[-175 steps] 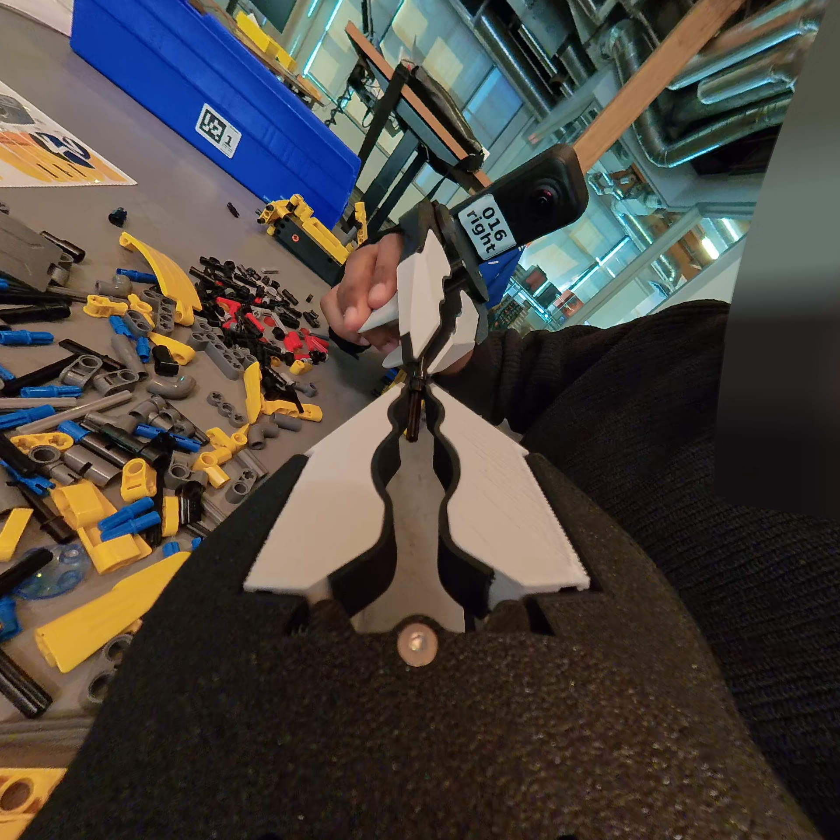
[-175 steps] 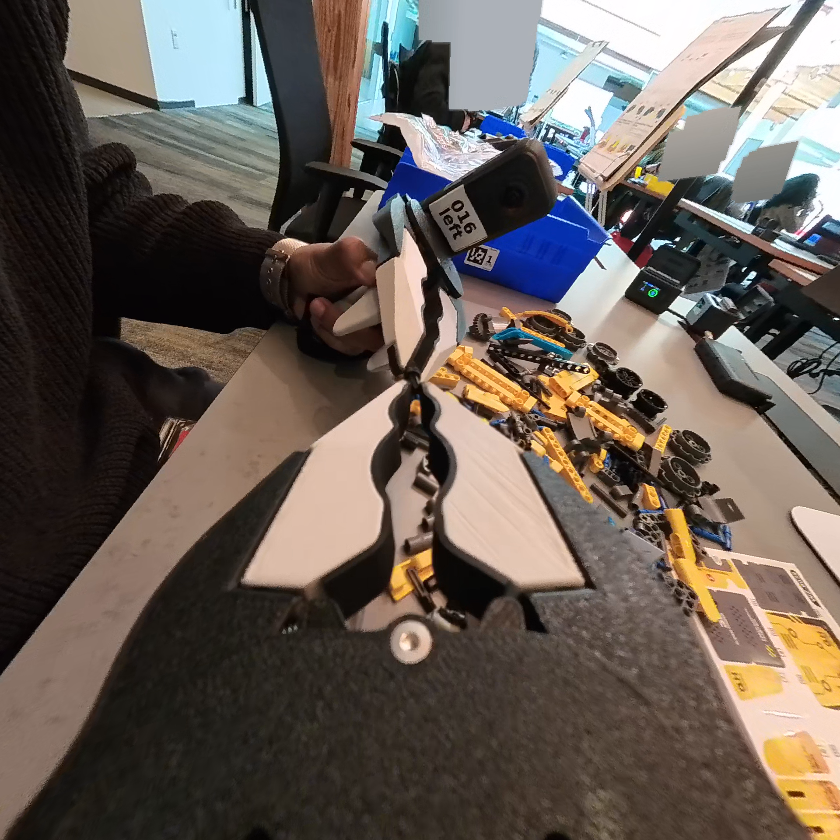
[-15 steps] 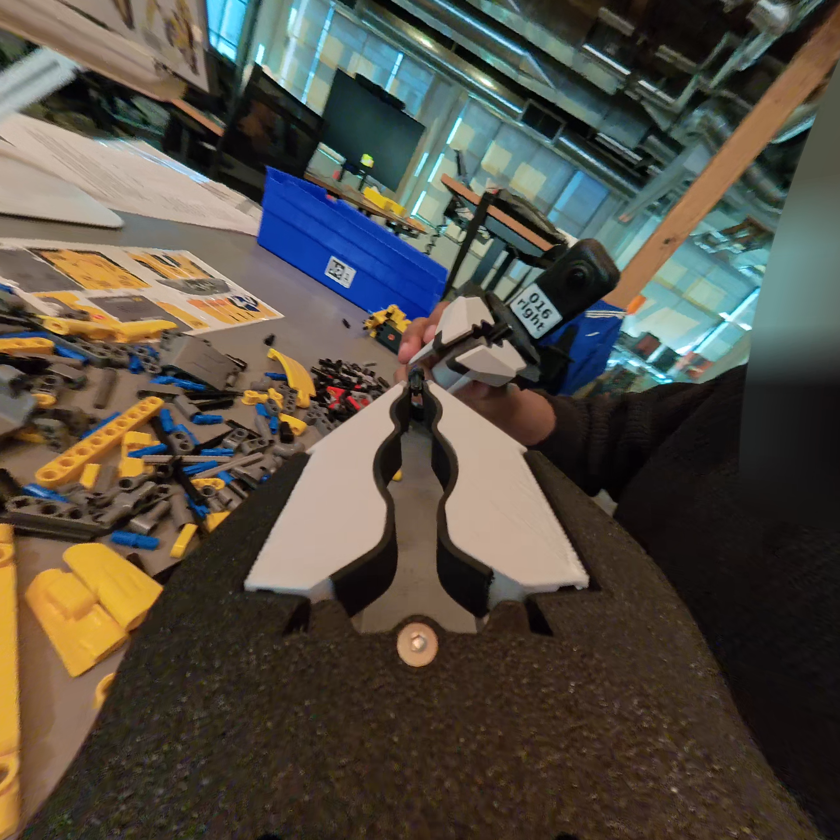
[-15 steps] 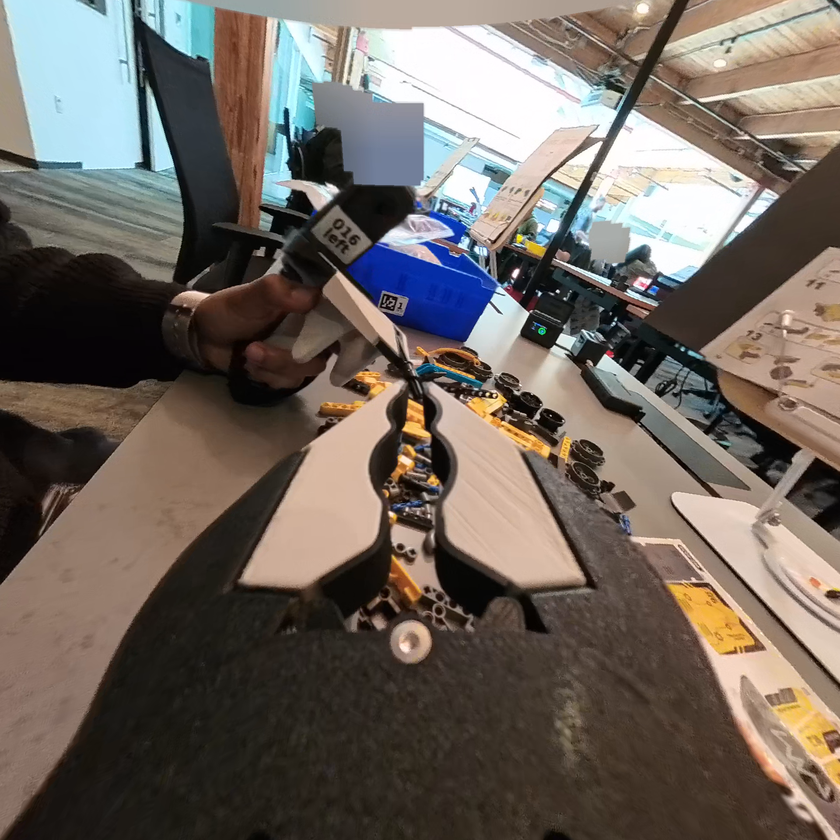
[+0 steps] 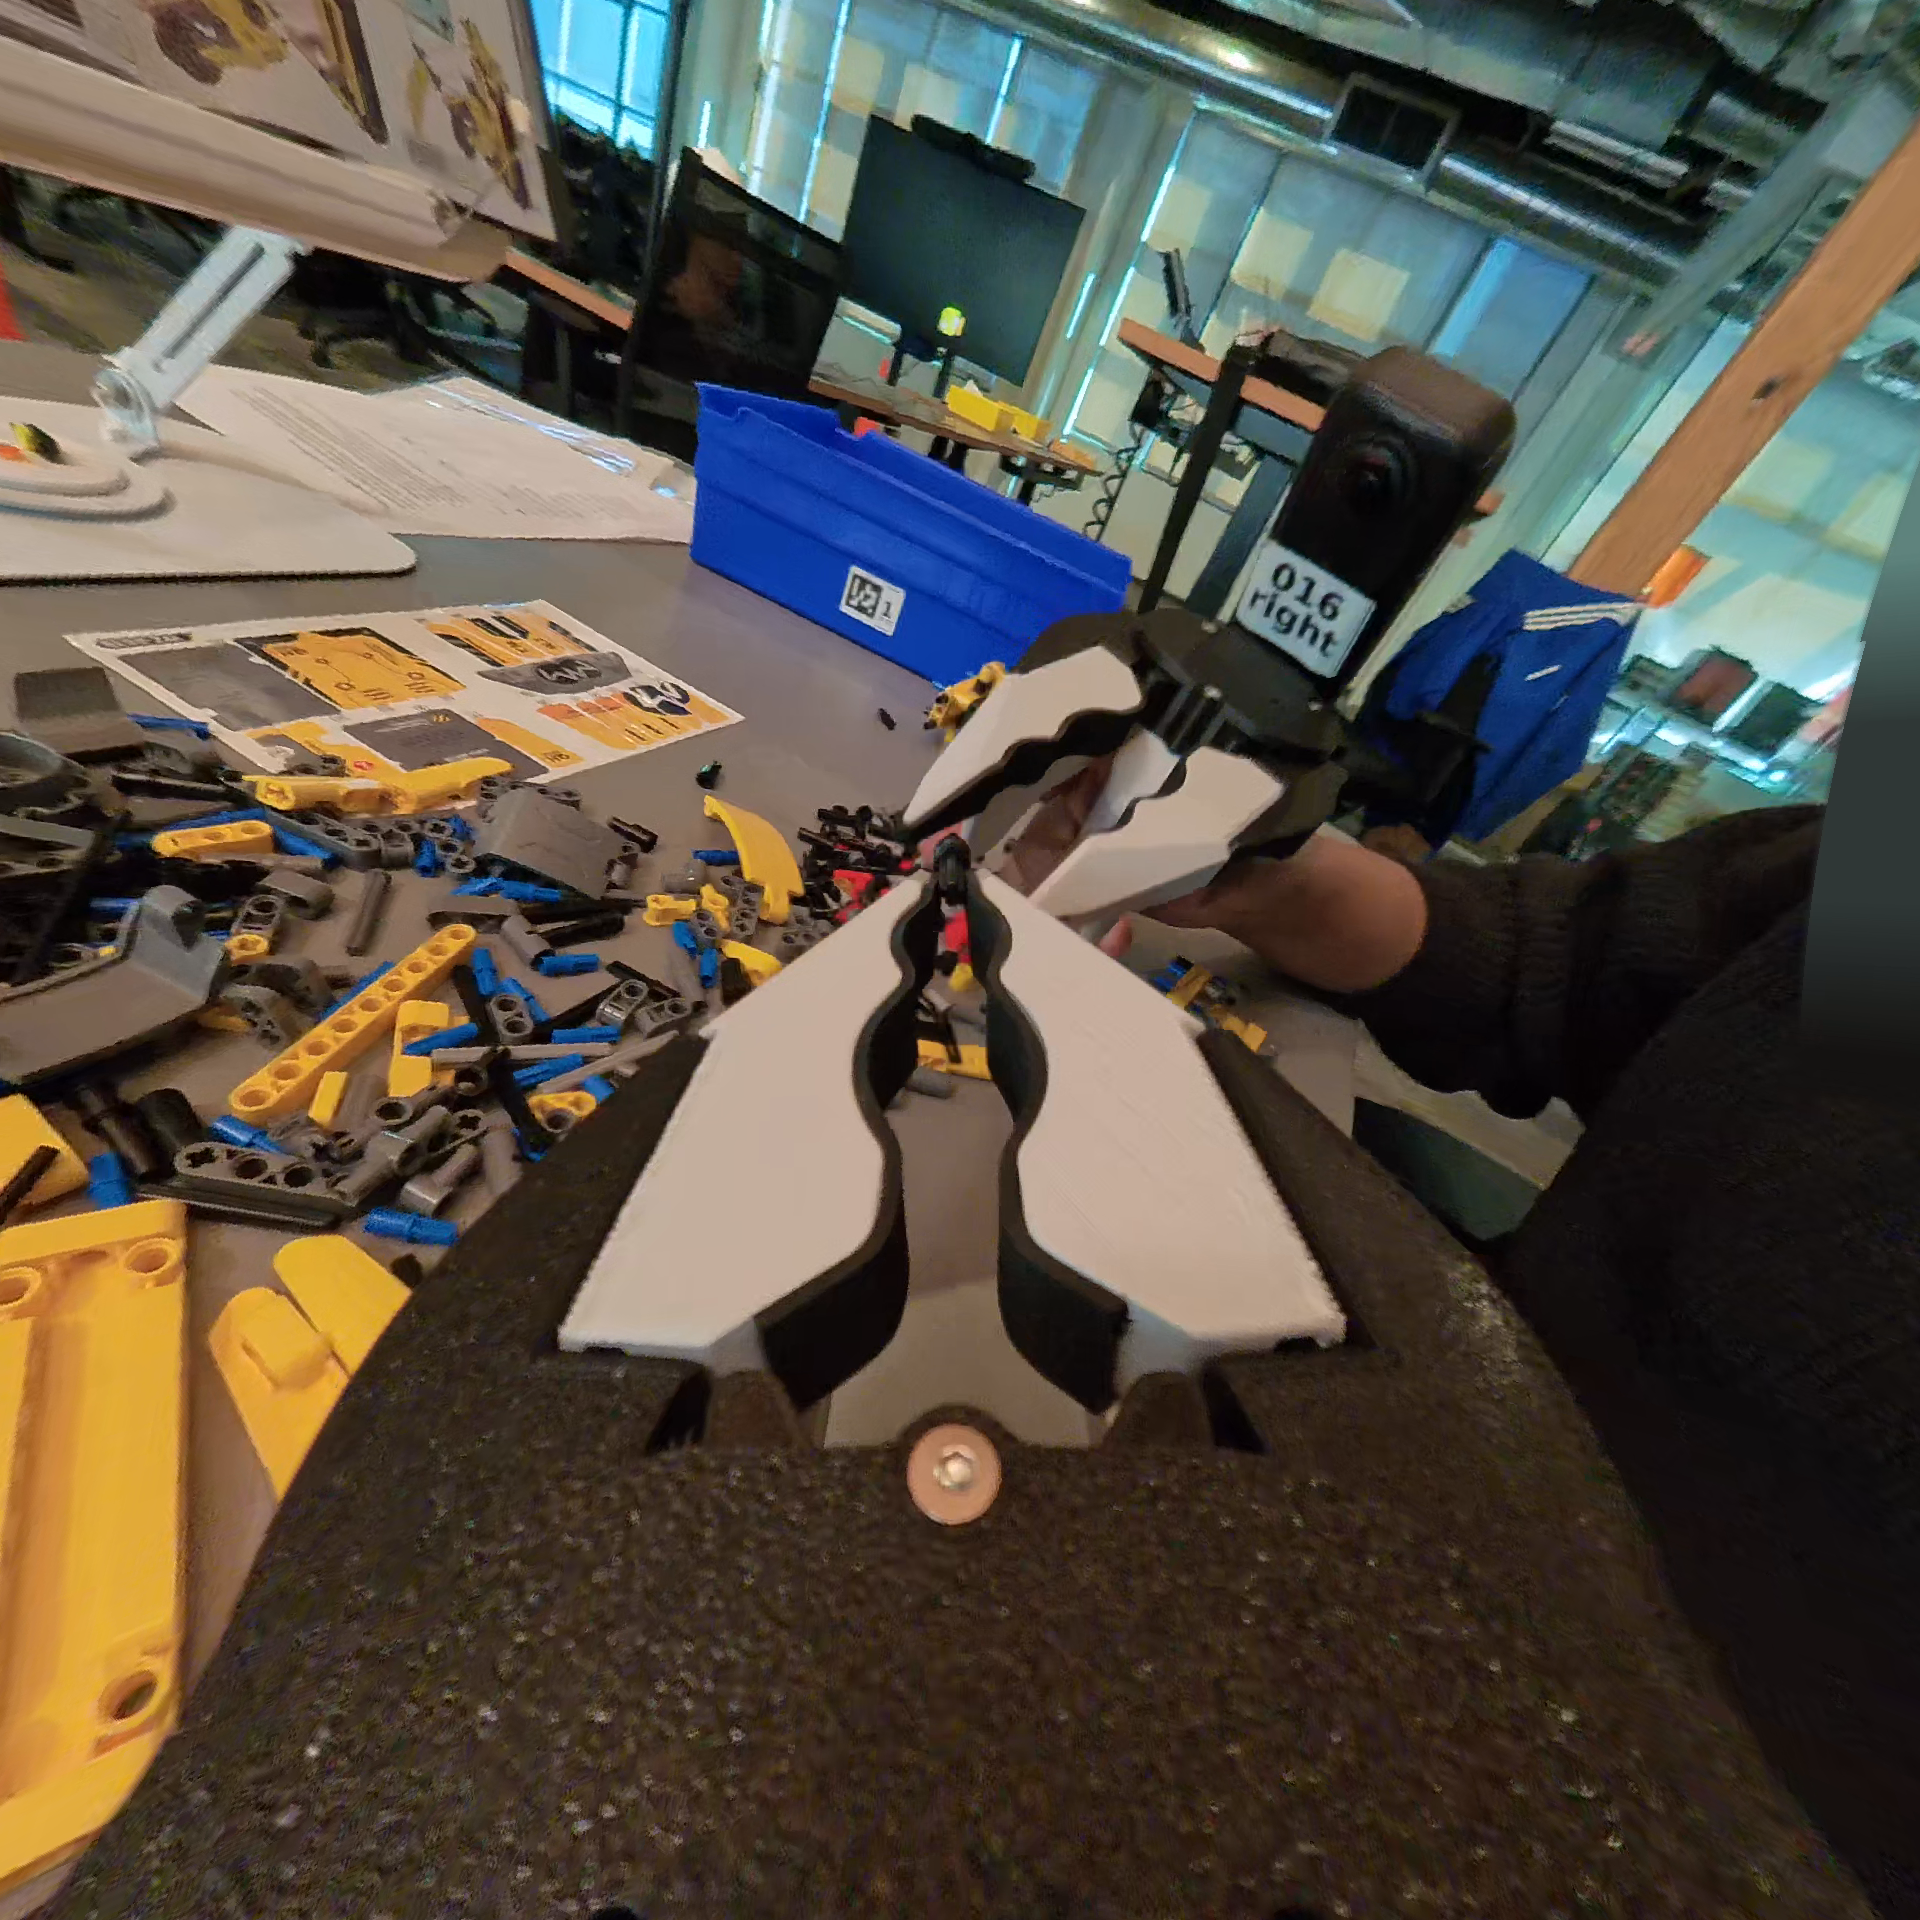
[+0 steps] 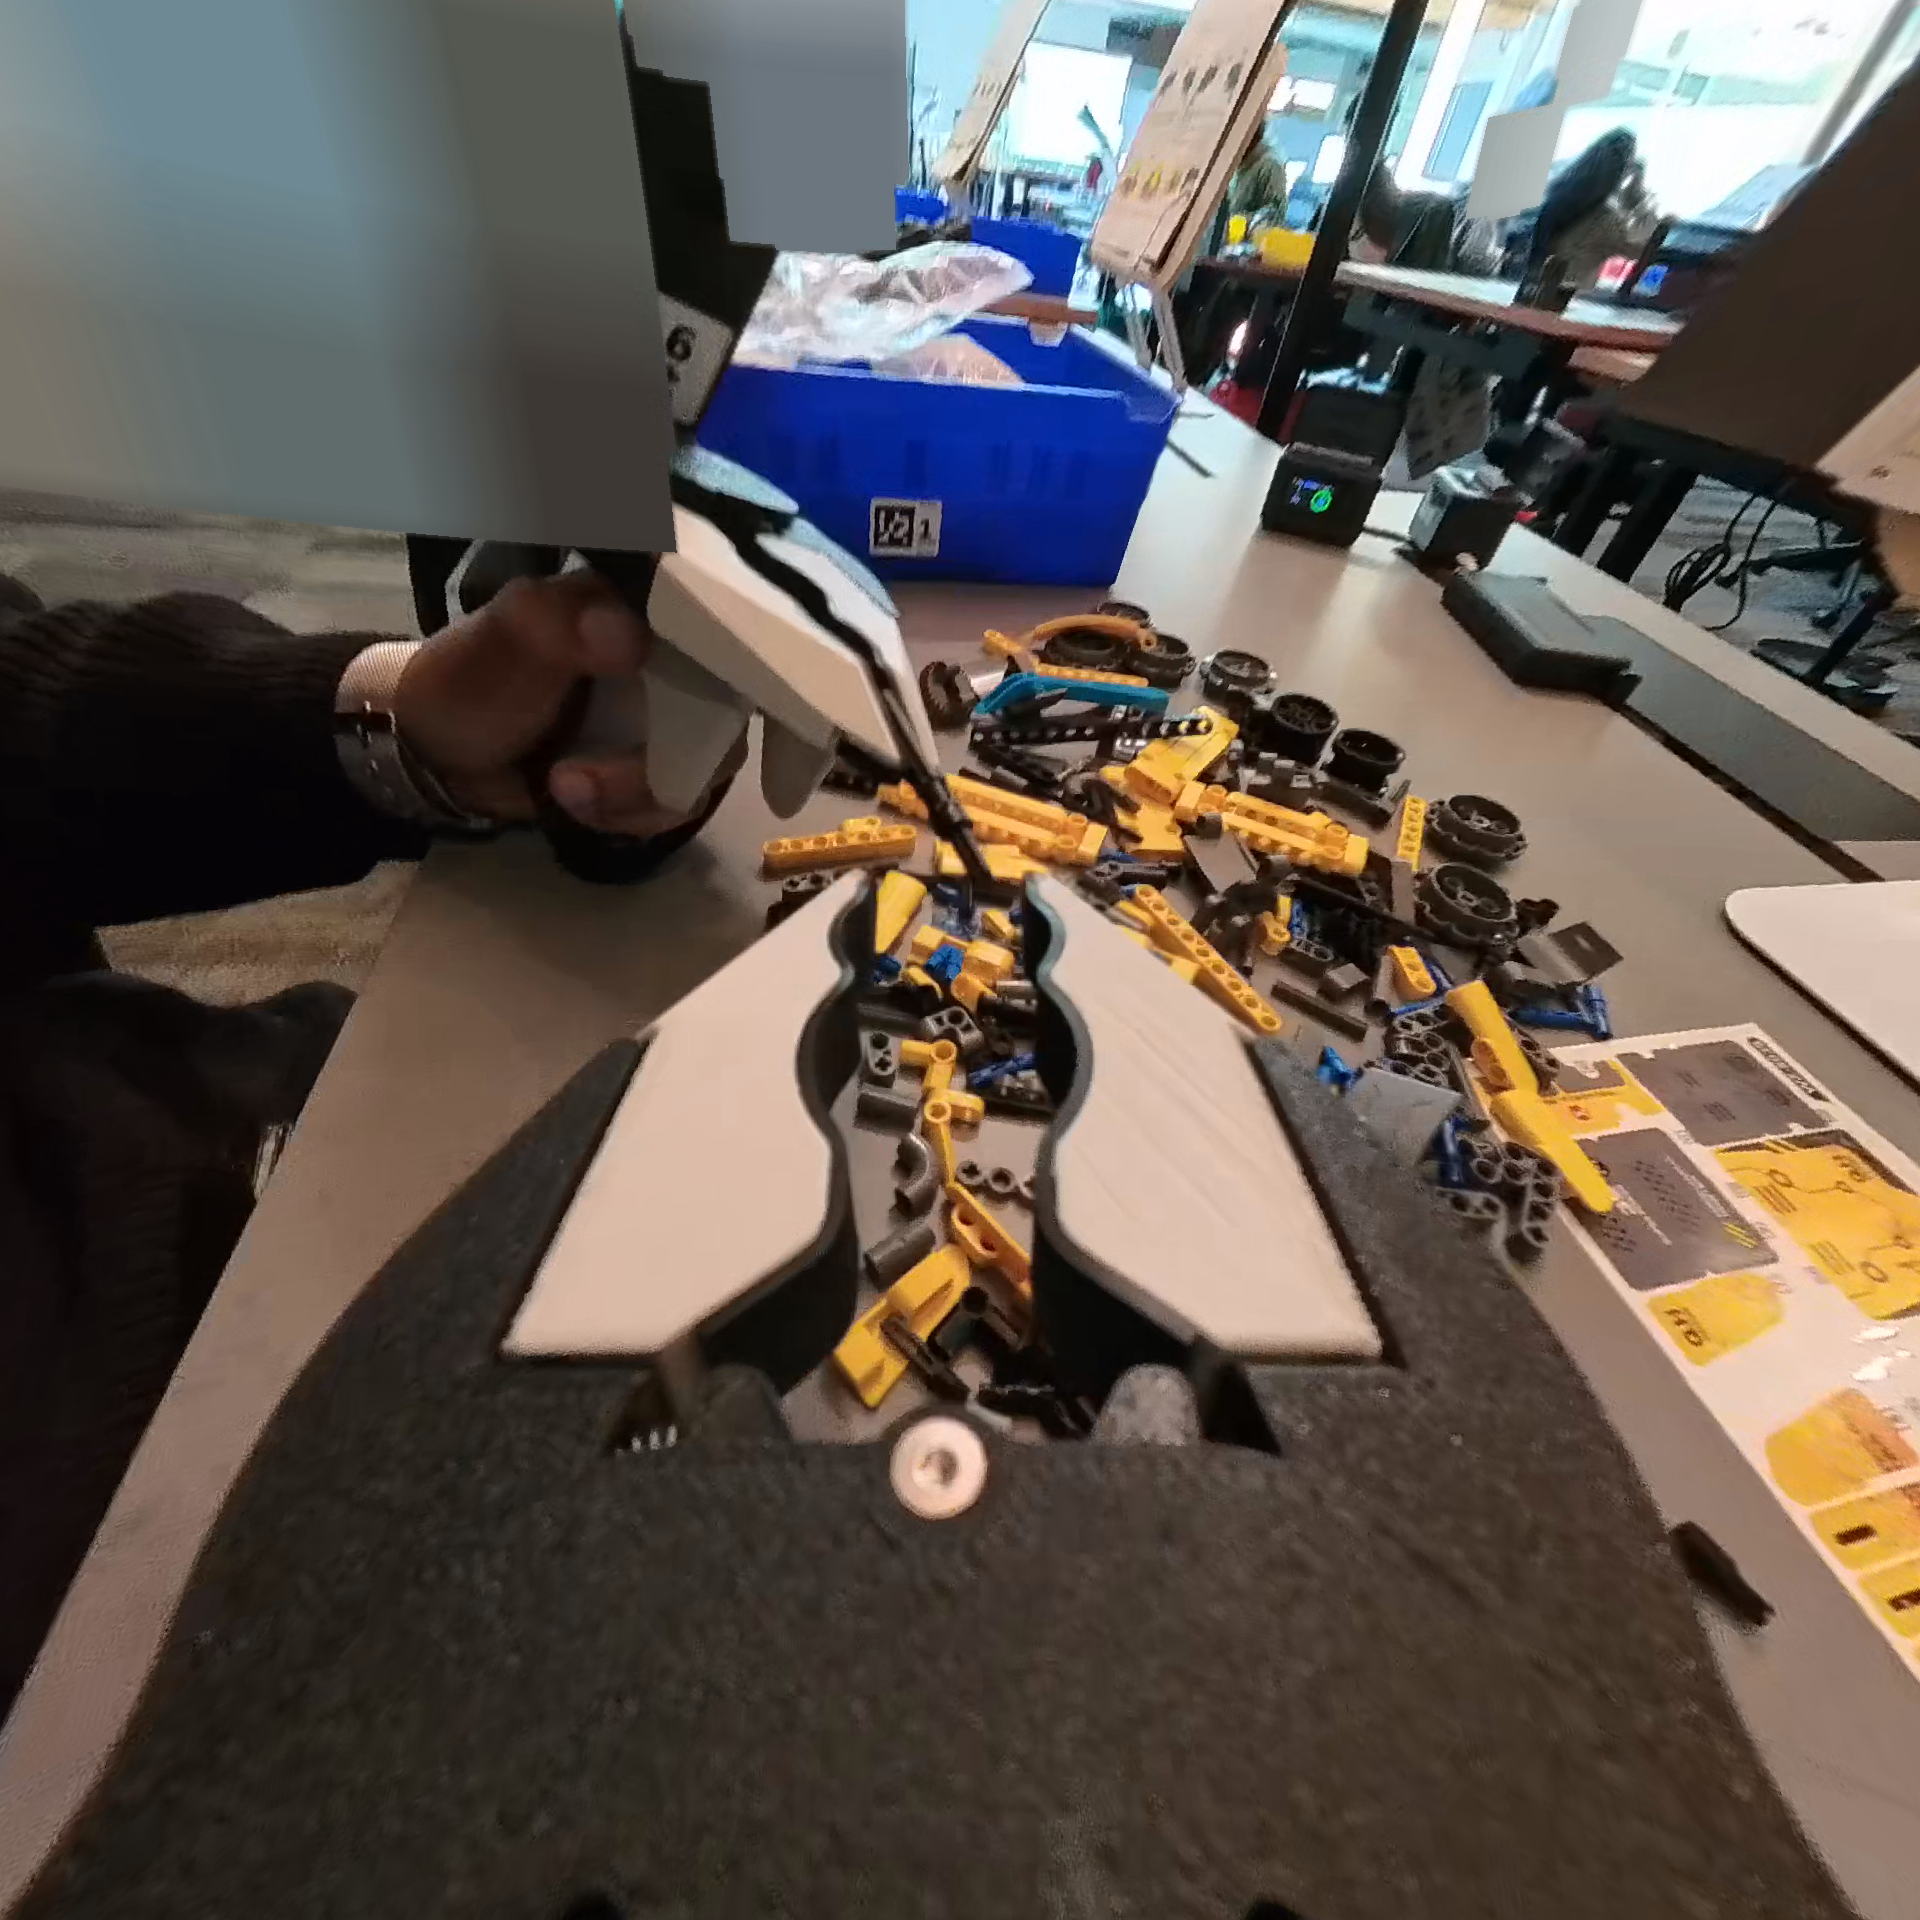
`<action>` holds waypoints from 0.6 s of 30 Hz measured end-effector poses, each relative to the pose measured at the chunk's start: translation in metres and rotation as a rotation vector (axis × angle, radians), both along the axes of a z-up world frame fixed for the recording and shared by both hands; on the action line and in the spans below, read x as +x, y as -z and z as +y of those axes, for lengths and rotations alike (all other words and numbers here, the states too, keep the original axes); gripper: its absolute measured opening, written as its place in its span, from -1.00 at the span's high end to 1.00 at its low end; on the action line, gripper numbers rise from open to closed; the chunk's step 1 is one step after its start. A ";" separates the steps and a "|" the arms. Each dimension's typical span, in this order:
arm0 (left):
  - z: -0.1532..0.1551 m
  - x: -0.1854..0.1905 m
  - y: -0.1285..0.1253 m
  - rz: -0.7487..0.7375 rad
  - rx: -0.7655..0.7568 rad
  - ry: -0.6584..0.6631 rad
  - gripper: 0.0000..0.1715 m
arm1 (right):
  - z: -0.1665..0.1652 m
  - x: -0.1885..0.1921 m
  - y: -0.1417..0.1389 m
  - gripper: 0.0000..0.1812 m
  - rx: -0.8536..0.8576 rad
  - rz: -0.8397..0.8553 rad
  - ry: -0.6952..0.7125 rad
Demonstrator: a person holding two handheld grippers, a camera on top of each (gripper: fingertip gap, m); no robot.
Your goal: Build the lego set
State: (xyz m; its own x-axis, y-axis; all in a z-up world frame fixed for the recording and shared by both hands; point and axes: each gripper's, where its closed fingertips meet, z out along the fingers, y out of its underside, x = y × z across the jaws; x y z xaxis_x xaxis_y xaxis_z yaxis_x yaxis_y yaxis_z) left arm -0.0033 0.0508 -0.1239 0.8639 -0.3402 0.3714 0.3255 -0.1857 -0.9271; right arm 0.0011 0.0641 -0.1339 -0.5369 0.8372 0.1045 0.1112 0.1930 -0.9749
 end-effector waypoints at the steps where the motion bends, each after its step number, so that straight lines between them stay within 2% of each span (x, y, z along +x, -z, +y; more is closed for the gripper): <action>1: 0.000 -0.001 -0.001 -0.016 0.003 0.000 0.96 | -0.001 0.000 0.002 0.70 0.015 -0.006 -0.003; 14: 0.000 0.009 0.003 -0.003 -0.017 0.054 0.96 | -0.012 0.006 -0.012 0.77 0.022 0.121 -0.049; 18: -0.001 0.013 0.002 0.000 -0.012 0.072 0.96 | -0.014 0.007 -0.008 0.80 0.054 0.119 -0.053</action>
State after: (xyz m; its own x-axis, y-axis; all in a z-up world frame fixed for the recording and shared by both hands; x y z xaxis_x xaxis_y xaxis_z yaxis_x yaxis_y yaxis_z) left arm 0.0094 0.0496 -0.1262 0.8374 -0.3969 0.3758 0.3106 -0.2202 -0.9247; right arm 0.0076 0.0498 -0.1255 -0.5610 0.7996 0.2142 -0.0167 0.2478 -0.9687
